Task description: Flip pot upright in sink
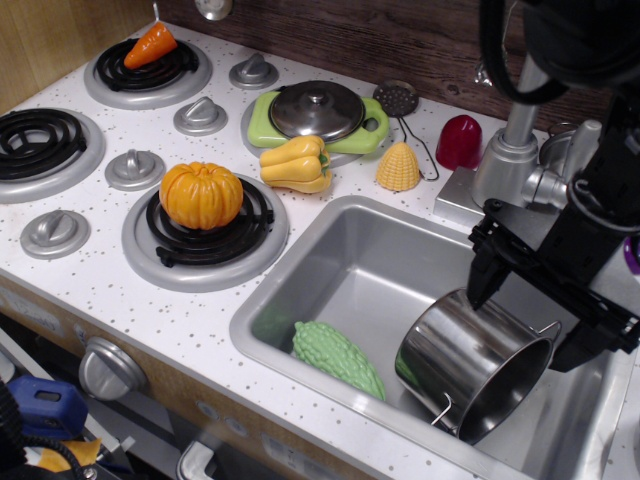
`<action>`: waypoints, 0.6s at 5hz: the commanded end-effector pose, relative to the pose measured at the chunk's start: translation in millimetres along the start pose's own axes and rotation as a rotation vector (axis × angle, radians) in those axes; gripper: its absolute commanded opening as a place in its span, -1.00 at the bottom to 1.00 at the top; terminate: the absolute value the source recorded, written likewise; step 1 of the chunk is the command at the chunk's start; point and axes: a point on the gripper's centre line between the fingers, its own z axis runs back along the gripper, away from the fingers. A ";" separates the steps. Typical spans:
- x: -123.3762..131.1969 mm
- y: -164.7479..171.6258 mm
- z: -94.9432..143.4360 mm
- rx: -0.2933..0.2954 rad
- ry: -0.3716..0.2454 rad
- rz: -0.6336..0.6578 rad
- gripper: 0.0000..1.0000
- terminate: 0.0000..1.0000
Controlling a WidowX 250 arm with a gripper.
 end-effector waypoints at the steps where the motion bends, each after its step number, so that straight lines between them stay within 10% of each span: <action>1: 9.8 2.2 6.3 0.094 -0.058 -0.027 1.00 -1.00; 3: 10.8 1.9 -20.3 0.259 -0.161 -0.028 1.00 -1.00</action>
